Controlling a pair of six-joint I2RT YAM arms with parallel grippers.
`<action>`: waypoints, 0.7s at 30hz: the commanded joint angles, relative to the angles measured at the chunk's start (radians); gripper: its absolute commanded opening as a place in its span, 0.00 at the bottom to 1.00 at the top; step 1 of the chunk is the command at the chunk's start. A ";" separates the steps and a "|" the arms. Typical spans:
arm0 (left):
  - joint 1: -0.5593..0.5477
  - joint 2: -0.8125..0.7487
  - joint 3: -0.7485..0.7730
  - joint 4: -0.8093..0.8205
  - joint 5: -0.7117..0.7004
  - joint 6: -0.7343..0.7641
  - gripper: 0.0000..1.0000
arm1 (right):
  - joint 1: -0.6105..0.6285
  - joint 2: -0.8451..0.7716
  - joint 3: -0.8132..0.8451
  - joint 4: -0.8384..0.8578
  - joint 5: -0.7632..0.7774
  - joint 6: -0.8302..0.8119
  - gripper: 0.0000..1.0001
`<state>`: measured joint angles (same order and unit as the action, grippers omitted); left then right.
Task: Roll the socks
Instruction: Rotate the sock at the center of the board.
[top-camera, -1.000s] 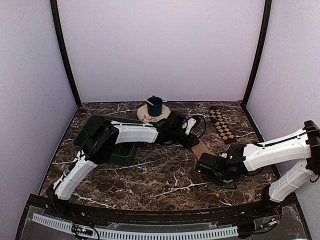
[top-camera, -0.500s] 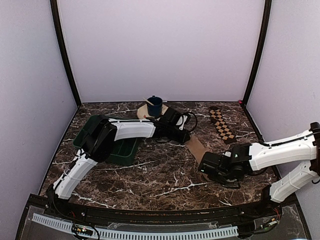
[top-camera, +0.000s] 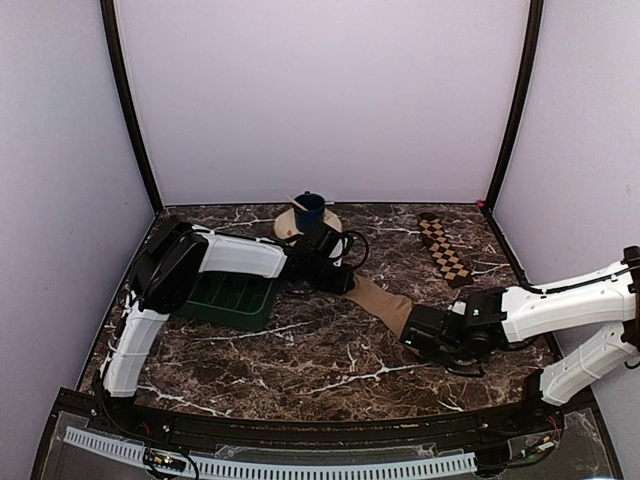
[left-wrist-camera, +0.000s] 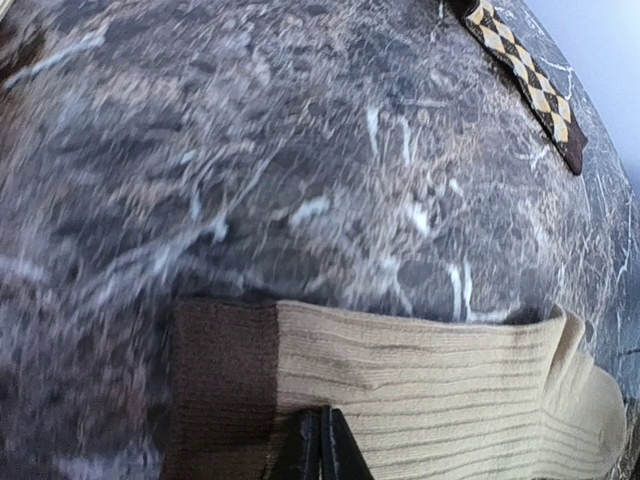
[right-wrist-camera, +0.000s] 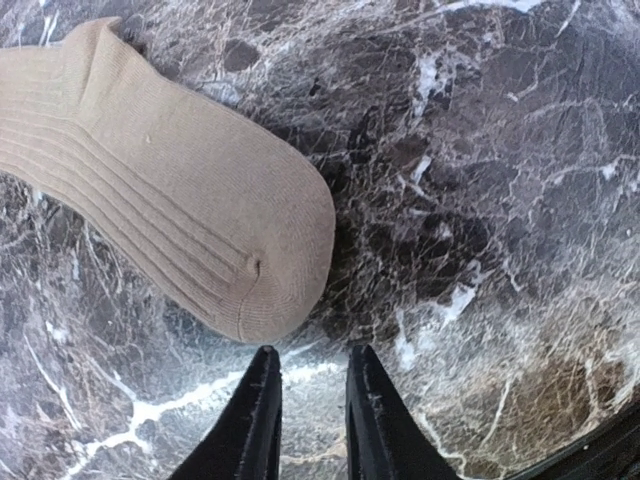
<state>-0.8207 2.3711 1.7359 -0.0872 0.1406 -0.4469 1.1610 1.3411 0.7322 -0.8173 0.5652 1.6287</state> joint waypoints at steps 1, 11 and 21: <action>0.003 -0.032 -0.153 -0.149 -0.031 -0.053 0.05 | -0.028 -0.017 -0.023 0.023 0.034 -0.031 0.26; -0.027 -0.181 -0.362 -0.095 -0.070 -0.117 0.06 | -0.134 -0.012 -0.038 0.123 0.039 -0.161 0.46; -0.059 -0.275 -0.484 -0.061 -0.089 -0.163 0.06 | -0.188 0.082 -0.074 0.254 -0.012 -0.230 0.47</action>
<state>-0.8631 2.1021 1.3262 -0.0147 0.0708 -0.5835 0.9916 1.3815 0.6750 -0.6262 0.5663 1.4368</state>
